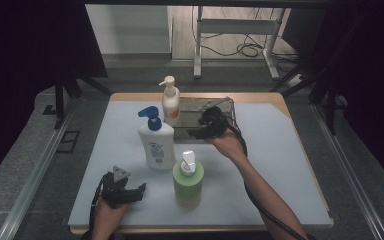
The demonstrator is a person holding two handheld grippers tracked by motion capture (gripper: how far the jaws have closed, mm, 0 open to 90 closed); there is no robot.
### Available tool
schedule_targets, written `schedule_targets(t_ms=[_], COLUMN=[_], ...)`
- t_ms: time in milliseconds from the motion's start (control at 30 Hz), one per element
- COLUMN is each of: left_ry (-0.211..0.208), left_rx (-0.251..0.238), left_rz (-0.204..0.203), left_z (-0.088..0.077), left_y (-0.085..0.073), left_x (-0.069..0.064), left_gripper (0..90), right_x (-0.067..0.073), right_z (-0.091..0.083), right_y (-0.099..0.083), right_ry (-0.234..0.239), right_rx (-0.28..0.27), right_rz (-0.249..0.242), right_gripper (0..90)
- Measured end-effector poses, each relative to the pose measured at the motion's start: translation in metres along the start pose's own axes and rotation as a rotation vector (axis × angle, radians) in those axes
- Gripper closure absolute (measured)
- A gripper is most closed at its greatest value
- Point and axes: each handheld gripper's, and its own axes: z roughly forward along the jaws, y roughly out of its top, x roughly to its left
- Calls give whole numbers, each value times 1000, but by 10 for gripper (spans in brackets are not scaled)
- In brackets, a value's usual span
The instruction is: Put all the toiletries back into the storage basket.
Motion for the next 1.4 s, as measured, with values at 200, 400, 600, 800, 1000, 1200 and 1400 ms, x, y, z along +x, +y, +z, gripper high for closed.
schedule_targets(t_ms=[200, 400, 600, 800, 1000, 1200, 1400], left_ry=[0, 1, 1, 1, 2, 3, 3], left_rx=[0, 1, 1, 1, 1, 0, 0], left_rz=[1, 2, 2, 3, 2, 2, 6], left_z=[0, 0, 0, 0, 0, 0, 0], left_y=[0, 0, 0, 0, 0, 0, 0], left_x=[0, 0, 0, 0, 0, 0, 0], left_gripper=[120, 121, 121, 121, 121, 121, 121], right_x=[4, 8, 10, 15, 19, 23, 31], right_z=[-12, -19, -26, -33, -44, -56, -64], right_y=[-10, -23, -36, -51, -67, -81, -96], right_ry=[19, 31, 41, 57, 71, 82, 105], right_rx=[-4, 12, 29, 36, 27, 9, -1], right_rz=[-11, -43, -62, -79, -79, -83, -87], right_gripper=[224, 144, 129, 97, 86, 84, 82])
